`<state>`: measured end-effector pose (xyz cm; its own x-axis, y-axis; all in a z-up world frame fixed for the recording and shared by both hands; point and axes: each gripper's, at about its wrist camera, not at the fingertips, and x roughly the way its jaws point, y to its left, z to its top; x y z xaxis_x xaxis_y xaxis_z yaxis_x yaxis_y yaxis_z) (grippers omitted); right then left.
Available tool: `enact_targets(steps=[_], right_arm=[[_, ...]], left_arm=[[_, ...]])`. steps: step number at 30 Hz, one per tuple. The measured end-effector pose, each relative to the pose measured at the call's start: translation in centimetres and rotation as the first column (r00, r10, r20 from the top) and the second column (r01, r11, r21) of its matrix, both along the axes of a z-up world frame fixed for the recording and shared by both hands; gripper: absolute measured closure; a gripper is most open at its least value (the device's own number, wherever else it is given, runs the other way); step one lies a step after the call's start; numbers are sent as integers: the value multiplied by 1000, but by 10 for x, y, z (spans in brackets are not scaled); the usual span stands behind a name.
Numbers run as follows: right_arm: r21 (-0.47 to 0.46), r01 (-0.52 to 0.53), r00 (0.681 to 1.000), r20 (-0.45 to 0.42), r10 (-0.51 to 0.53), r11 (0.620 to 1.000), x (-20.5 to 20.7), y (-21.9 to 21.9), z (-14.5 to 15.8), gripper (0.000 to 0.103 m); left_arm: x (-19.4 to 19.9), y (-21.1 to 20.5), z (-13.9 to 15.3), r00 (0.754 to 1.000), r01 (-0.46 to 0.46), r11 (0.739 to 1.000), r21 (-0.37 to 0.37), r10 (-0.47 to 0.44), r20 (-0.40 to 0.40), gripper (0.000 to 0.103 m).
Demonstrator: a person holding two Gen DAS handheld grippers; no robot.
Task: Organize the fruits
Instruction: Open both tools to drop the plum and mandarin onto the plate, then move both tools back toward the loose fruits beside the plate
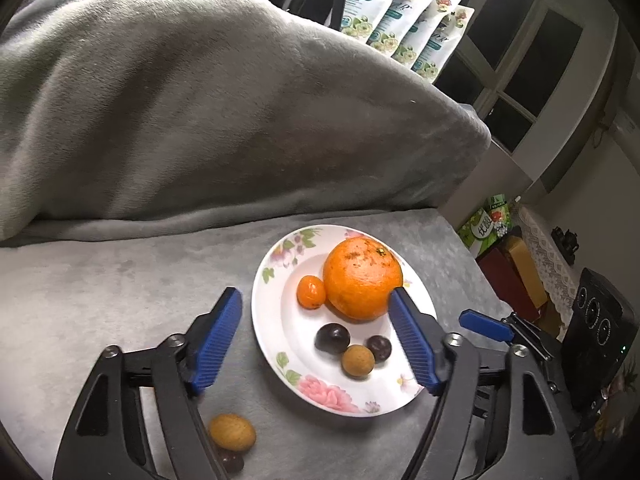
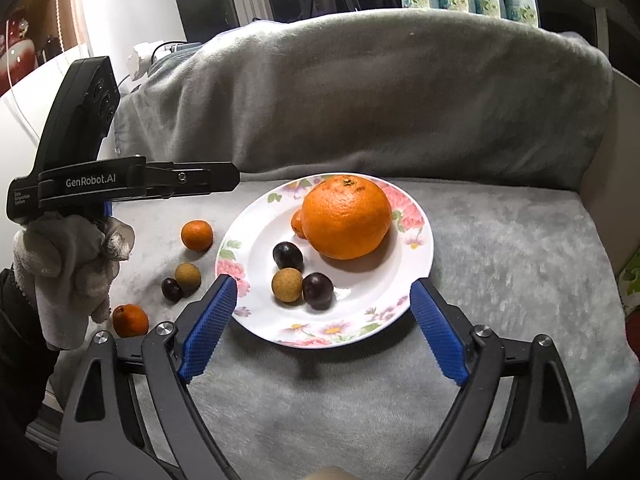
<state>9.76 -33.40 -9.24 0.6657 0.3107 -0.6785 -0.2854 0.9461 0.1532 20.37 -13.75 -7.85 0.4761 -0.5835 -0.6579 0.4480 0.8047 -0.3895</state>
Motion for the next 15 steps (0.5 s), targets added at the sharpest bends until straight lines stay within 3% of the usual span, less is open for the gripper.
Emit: enact_targets(steps=[15], right_arm=[[28, -31, 999, 22, 30, 999, -13, 12, 11, 12]], left_arm=[[-4, 40, 7, 998, -62, 998, 20, 62, 29, 25]])
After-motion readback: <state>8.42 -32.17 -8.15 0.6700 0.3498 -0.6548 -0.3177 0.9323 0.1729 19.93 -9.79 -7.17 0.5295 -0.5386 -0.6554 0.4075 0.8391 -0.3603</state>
